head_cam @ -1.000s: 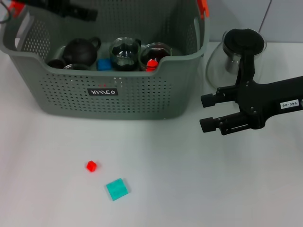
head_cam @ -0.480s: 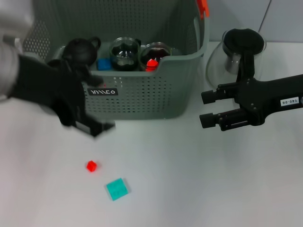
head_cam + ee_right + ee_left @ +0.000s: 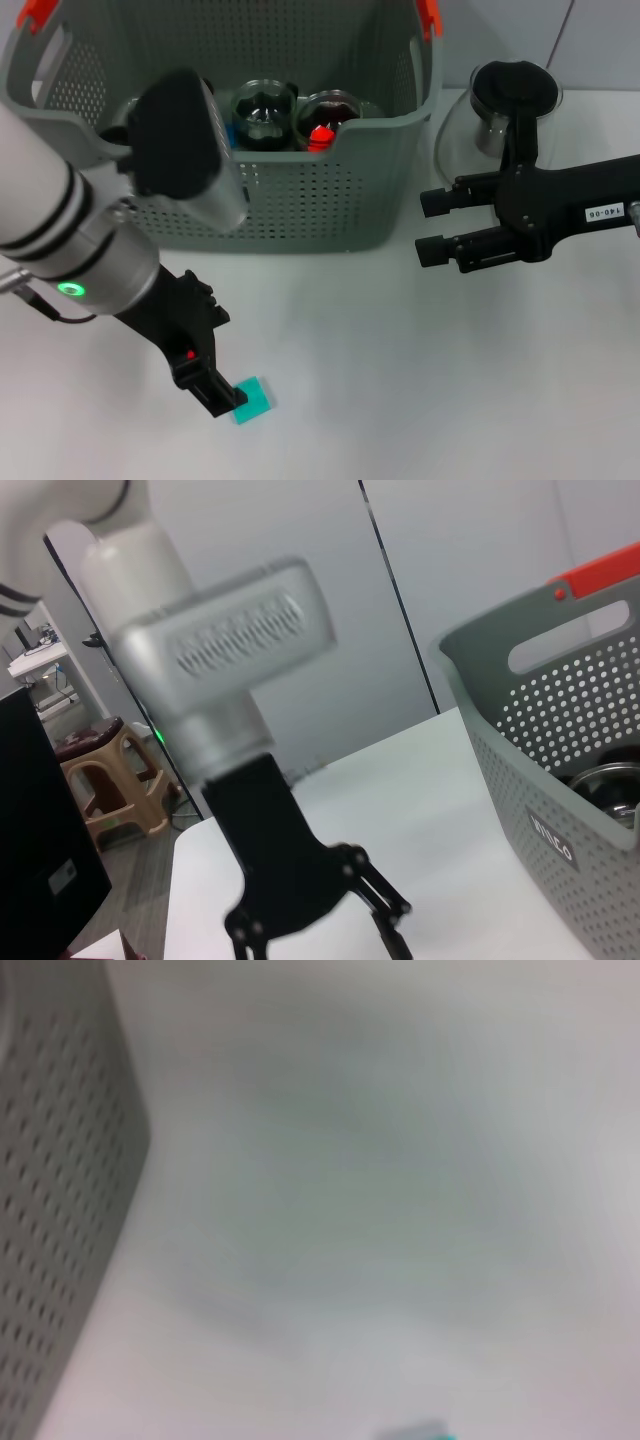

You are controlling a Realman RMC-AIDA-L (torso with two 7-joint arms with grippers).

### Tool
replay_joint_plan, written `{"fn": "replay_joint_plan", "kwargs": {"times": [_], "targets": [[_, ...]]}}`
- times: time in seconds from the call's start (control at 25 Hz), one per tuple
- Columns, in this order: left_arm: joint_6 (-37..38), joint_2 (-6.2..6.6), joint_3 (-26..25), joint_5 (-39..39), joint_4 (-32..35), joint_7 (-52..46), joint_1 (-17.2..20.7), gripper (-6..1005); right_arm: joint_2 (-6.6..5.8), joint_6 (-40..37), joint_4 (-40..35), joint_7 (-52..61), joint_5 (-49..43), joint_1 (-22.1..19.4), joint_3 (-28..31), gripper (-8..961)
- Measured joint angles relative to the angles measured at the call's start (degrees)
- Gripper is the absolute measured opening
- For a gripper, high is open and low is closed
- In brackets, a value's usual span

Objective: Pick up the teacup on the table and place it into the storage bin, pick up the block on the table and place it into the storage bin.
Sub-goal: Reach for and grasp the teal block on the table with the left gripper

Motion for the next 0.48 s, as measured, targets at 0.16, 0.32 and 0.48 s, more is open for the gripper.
{"fn": "replay_joint_plan", "kwargs": {"times": [0.16,0.32,0.48], "targets": [[-3.58,-0.09,2.71,0.91,3.07,-1.5,-0.17,961,0.01,0.29,0.0,0.0,0.0,0.1,0.0,834],[-5.92,-0.03,5.61,1.23,5.85,-1.88,-0.07,960,0.01,0.39,0.0,-0.09,-0.01,0.09,-0.01,832],[-9.77,-0.05,10.78,1.55,7.02,-2.09,1.42,960,-0.02,0.5,0.0,-0.24,-0.01,-0.08,-0.01,833]]}}
